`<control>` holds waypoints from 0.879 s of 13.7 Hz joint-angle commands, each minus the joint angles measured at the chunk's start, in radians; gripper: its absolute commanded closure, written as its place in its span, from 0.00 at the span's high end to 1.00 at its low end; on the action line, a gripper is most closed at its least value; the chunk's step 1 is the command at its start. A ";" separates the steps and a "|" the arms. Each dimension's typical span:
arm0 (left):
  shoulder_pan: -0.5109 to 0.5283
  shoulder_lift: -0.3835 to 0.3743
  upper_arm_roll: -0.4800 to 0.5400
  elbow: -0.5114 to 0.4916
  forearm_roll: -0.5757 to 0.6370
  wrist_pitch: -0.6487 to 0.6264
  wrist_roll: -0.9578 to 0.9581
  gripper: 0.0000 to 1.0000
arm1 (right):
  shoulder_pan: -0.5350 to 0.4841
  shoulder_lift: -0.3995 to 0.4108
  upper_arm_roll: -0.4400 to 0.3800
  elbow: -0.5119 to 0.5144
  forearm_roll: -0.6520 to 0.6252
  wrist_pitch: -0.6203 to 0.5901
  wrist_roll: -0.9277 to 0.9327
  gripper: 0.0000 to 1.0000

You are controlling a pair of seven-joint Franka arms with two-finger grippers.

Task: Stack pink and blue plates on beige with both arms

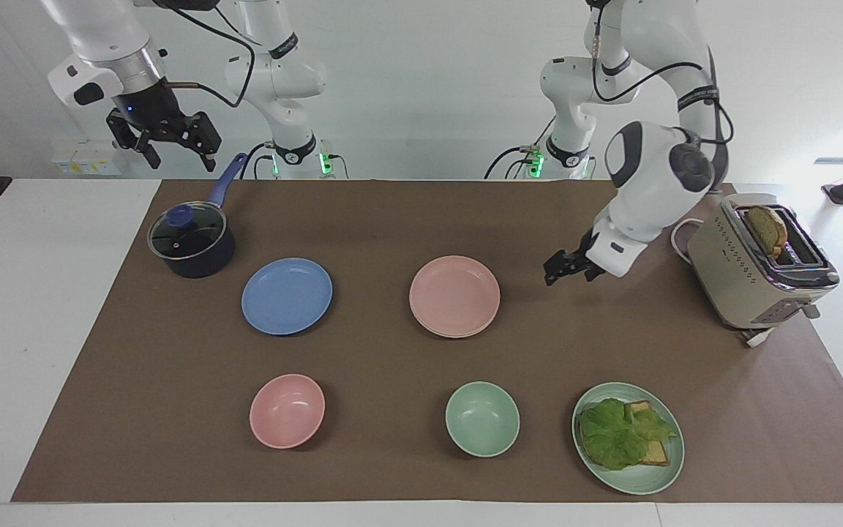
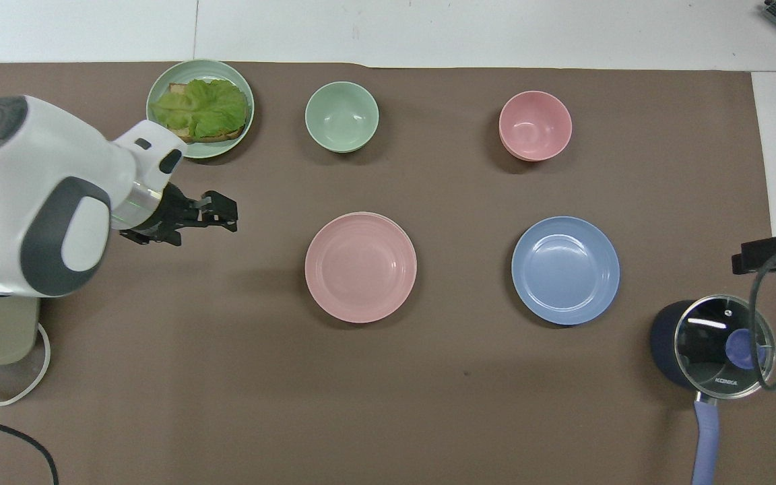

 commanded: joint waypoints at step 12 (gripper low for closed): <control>0.129 -0.194 -0.006 0.265 0.187 -0.365 0.200 1.00 | -0.033 0.041 0.004 -0.305 0.060 0.378 -0.262 1.00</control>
